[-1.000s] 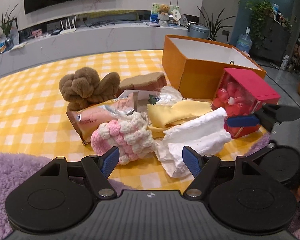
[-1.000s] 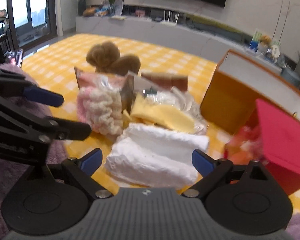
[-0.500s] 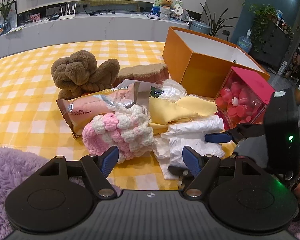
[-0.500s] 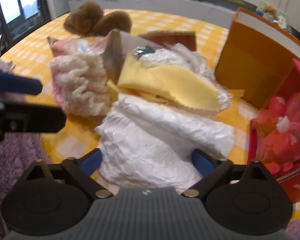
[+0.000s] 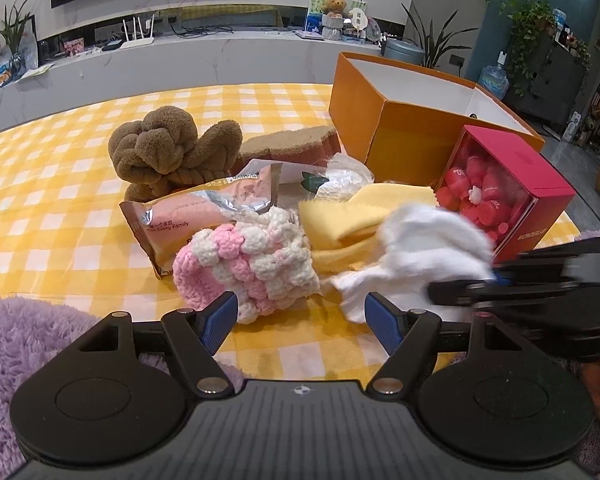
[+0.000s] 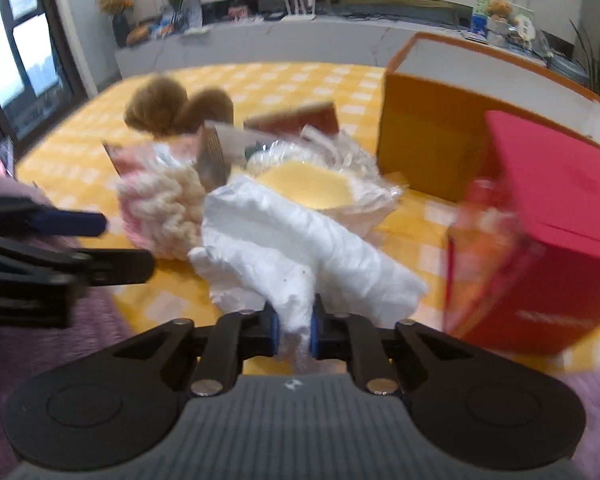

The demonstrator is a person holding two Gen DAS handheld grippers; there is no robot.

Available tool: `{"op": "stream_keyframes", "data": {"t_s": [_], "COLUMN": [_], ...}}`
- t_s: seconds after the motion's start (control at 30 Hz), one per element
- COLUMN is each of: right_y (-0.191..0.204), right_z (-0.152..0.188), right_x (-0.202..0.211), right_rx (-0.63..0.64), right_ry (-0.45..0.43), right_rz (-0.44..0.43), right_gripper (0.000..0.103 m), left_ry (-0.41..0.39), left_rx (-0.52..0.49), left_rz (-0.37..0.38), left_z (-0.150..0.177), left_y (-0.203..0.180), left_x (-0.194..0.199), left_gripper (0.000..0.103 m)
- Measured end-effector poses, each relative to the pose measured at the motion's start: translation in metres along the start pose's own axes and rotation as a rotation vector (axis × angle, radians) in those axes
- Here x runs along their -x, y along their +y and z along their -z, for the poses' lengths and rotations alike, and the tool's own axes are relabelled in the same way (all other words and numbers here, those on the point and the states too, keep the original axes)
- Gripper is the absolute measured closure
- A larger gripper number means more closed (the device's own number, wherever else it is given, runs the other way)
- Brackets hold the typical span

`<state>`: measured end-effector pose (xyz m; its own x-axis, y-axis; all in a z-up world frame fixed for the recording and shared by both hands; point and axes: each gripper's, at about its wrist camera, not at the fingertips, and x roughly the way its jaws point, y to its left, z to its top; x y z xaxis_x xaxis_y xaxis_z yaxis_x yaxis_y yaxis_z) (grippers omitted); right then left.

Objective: Organize soft objects
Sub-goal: 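Lift the white cloth with the right tool while the left tool approaches the yellow cloth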

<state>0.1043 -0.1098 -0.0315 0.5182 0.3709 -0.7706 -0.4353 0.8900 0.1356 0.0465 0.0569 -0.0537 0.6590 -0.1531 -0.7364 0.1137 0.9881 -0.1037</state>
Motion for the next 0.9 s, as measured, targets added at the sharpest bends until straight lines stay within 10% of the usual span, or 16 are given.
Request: {"op": "stream_keyframes", "data": {"t_s": [0.9], "right_y": [-0.011], "right_z": [-0.043], "right_x": [0.121], "right_rx": [-0.017], "right_ry": [-0.204], "right_rz": [-0.052], "right_gripper": [0.092], "left_ry": [-0.028], "left_rx": [-0.018], "left_rz": [0.045], "left_z": [0.003], "left_y": [-0.005], "left_x": [0.009], "left_gripper": [0.018]}}
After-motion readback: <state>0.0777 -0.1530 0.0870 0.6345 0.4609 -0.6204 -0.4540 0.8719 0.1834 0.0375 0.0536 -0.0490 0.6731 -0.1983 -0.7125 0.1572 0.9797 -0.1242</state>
